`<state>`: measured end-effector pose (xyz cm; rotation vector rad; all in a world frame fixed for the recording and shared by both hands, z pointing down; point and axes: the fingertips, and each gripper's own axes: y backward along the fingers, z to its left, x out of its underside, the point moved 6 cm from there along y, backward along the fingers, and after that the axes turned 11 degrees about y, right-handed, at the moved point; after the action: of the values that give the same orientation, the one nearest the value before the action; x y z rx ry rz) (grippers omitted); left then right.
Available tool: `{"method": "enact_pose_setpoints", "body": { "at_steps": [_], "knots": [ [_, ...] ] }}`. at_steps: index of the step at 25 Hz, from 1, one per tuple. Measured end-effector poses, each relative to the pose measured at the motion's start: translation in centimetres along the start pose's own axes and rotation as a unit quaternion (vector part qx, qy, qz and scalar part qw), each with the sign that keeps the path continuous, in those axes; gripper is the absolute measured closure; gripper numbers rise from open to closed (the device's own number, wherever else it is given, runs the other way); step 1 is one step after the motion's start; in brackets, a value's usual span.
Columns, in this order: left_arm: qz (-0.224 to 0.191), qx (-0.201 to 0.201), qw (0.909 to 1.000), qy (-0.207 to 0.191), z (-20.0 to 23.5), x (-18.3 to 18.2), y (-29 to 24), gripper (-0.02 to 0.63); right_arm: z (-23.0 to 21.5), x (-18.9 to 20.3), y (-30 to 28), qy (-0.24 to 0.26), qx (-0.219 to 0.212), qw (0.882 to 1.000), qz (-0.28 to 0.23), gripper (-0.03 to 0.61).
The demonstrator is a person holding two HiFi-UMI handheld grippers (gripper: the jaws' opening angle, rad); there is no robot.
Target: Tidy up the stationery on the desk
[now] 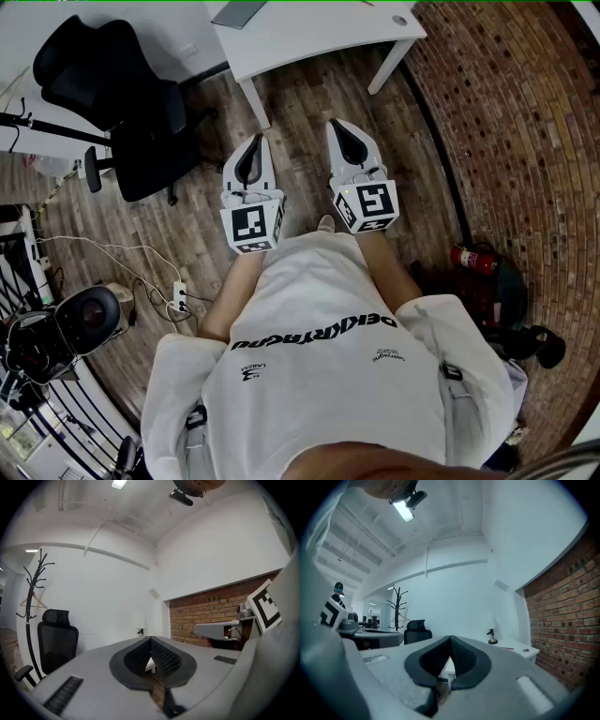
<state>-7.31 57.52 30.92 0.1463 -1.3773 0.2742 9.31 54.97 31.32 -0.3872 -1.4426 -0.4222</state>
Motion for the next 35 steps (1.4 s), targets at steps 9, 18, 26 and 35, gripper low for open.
{"method": "enact_pose_setpoints", "body": {
  "at_steps": [9, 18, 26, 35],
  "knots": [
    [0.003, -0.017, 0.9999, -0.002, -4.4, 1.1, -2.6, 0.617, -4.9, 0.0, 1.4, 0.007, -0.027, 0.999, -0.020, 0.578],
    [0.010, -0.054, 0.9985, -0.008, -6.8, 2.7, -3.8, 0.617, -8.4, 1.5, 1.1, 0.006, -0.049, 0.999, -0.010, 0.578],
    [0.016, -0.060, 0.9981, -0.002, -6.2, 3.9, -6.5, 0.617, -9.5, 2.7, -1.0, 0.014, -0.060, 0.998, 0.001, 0.578],
    [0.000, -0.051, 0.9985, 0.022, -3.5, 3.5, -15.0, 0.617, -13.5, 3.2, -8.5, 0.036, -0.054, 0.998, 0.005, 0.578]
  ]
}}
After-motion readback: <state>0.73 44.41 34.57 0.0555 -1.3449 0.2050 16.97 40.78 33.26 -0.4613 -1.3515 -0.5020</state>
